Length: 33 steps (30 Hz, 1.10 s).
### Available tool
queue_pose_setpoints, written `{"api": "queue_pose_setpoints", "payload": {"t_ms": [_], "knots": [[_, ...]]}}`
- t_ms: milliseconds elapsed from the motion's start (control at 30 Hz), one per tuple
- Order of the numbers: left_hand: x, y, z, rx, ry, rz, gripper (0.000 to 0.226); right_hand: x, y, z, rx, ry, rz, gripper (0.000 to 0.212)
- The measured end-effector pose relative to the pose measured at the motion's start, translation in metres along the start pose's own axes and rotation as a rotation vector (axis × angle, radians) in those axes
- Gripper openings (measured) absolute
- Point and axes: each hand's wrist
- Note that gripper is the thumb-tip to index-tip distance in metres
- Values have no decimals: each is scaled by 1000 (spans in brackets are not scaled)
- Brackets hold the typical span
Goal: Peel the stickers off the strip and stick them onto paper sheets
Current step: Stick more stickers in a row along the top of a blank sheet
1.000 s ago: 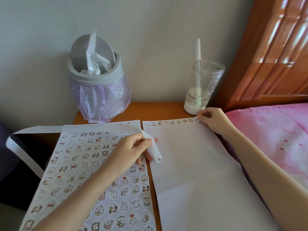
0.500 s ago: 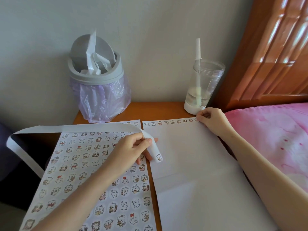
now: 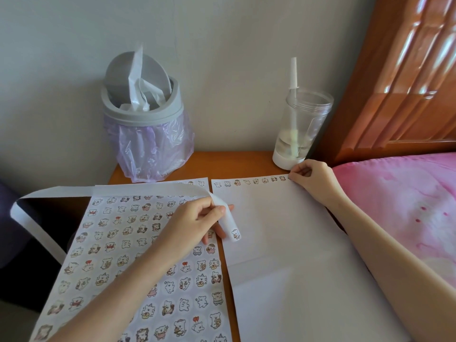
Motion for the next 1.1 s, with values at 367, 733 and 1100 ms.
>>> {"api": "queue_pose_setpoints", "payload": {"t_ms": [367, 733, 1100], "knots": [[0, 0, 0, 1, -17, -24, 18, 2, 3, 4, -91, 20, -16, 5], [-2, 0, 1, -8, -35, -31, 18, 0, 5, 1, -166, 101, -37, 23], [-2, 1, 0, -7, -49, -17, 21, 0, 2, 5, -146, 110, -82, 30]]}}
Point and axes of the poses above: each hand's wrist, its own z-axis away from the middle knuckle, its own y-axis out of the palm, x = y × z, and after that the axes turned 10 degrees about -y, right-handed
